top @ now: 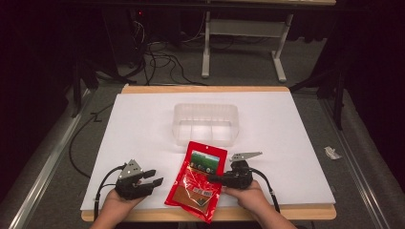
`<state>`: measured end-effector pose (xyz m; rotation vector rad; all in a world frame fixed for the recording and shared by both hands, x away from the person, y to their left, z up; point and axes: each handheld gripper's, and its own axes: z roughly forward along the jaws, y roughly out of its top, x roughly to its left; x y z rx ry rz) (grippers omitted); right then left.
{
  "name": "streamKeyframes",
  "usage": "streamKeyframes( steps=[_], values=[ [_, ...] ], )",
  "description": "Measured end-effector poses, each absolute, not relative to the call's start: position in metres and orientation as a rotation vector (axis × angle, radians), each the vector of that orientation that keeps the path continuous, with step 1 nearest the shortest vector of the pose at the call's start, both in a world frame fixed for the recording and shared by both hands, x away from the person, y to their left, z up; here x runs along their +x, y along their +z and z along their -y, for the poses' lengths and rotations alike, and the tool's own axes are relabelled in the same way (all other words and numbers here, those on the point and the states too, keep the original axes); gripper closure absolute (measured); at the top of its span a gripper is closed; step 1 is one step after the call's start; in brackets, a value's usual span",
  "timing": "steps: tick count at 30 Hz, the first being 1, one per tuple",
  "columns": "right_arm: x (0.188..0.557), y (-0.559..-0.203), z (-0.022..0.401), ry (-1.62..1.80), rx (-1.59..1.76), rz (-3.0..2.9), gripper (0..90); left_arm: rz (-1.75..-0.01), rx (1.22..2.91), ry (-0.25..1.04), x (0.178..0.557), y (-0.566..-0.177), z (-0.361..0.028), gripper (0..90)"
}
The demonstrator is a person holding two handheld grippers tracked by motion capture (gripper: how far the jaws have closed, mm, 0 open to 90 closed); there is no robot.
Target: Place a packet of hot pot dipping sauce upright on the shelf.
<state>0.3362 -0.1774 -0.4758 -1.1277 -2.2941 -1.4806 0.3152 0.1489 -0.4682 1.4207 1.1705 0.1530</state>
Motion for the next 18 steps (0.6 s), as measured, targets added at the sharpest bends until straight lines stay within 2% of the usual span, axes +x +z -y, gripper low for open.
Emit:
streamKeyframes(
  steps=[13, 18],
  values=[
    [0.331, -0.453, 0.201, -1.679, -1.150, 2.318, 90.0, -1.179, 1.363, 0.216, 0.319, -0.465, -0.157, 53.3],
    [0.327, -0.442, 0.211, -1.738, -1.170, 2.373, 90.0, -1.186, 1.344, 0.267, 0.321, -0.465, -0.160, 48.7]
  ],
)
